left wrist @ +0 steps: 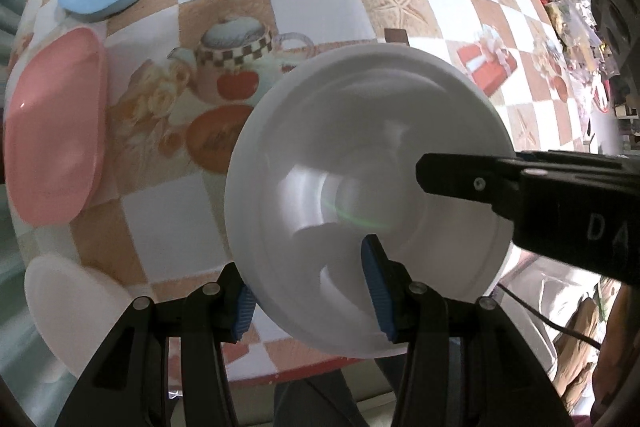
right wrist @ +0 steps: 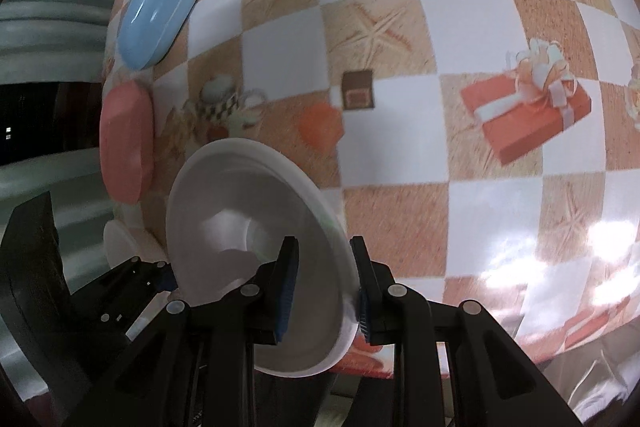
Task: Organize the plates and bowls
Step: 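Carry the second white bowl with the left gripper onto the white stack and release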
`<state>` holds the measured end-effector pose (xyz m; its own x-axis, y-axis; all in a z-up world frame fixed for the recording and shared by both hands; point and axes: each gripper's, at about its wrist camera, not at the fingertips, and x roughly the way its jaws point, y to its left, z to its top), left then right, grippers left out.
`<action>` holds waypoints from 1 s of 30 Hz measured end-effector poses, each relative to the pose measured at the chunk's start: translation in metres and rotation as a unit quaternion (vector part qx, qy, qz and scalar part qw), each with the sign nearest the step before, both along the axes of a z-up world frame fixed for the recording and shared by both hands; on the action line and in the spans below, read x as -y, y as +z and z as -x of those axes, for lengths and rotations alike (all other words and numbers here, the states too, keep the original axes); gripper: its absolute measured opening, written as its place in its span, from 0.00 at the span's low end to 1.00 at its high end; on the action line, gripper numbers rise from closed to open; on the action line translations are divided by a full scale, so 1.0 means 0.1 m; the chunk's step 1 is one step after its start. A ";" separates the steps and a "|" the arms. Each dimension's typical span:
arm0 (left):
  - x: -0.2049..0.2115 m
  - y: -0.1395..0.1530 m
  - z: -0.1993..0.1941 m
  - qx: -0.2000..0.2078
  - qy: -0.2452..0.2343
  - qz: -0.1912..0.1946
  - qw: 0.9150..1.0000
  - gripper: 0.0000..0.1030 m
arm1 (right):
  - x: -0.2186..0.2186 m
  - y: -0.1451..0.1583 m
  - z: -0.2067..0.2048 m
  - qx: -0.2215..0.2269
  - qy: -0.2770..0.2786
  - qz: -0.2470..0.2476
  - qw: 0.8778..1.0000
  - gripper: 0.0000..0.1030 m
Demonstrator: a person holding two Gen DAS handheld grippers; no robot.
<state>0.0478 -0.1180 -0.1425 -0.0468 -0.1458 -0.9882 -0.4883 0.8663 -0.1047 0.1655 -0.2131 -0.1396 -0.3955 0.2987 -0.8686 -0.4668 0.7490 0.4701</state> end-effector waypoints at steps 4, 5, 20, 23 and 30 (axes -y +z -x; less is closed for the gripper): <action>0.10 0.20 0.24 0.011 -0.001 -0.006 1.000 0.51 | -0.01 0.13 0.07 0.003 0.002 -0.008 1.000 0.28; 0.10 0.26 0.30 0.016 -0.005 -0.006 1.000 0.51 | -0.01 0.18 0.09 0.004 0.004 -0.011 1.000 0.28; -0.28 0.64 0.71 0.051 0.027 -0.039 0.998 0.51 | -0.36 0.66 0.53 0.021 0.068 -0.042 0.997 0.28; -0.36 0.66 0.82 0.050 0.045 -0.042 0.997 0.51 | -0.54 0.71 0.71 0.025 0.088 -0.049 0.995 0.28; -0.59 0.75 1.24 0.050 0.079 -0.048 0.994 0.51 | -0.84 0.78 1.08 0.030 0.138 -0.058 0.988 0.28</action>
